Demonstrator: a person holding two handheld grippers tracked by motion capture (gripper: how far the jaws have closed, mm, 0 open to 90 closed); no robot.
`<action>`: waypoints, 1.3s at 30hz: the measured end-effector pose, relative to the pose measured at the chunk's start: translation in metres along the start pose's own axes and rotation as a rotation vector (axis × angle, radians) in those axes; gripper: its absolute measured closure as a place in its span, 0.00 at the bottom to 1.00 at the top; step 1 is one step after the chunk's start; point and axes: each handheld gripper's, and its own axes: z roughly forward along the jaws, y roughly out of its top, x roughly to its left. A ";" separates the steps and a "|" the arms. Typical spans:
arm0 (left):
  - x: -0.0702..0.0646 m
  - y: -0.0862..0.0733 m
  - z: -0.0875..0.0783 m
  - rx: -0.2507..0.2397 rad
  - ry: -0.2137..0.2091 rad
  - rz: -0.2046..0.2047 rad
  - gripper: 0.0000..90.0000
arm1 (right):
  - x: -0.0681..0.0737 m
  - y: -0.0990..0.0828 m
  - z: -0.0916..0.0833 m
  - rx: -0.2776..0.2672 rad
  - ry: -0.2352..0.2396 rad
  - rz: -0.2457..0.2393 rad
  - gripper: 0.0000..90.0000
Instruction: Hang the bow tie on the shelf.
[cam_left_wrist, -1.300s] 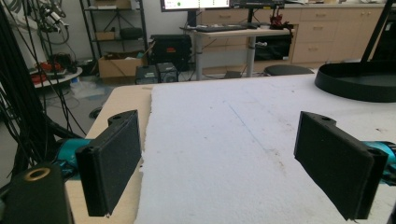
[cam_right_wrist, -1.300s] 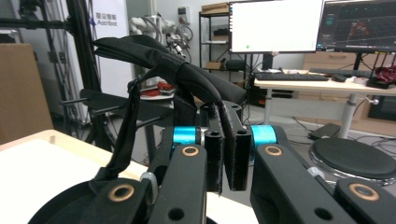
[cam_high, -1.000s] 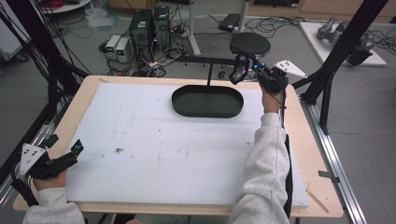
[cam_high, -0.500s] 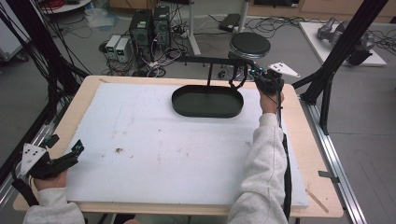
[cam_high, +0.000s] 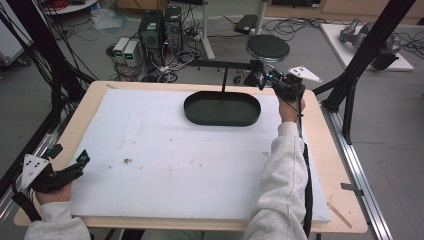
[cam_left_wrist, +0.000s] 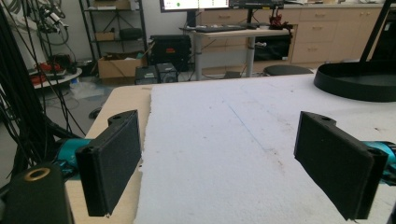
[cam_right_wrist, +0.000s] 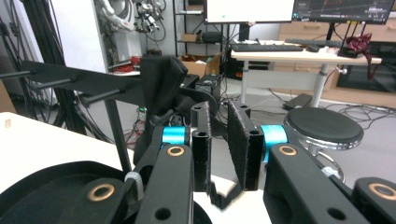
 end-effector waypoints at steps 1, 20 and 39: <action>0.000 0.000 0.000 -0.001 0.000 -0.001 0.17 | 0.001 0.003 -0.003 -0.010 0.009 -0.005 0.85; 0.000 0.001 -0.002 -0.009 0.001 0.000 0.17 | 0.002 0.014 -0.017 -0.034 0.015 0.005 0.75; 0.000 0.002 -0.002 -0.011 0.002 -0.002 0.17 | 0.004 0.021 -0.026 -0.074 -0.068 0.040 0.20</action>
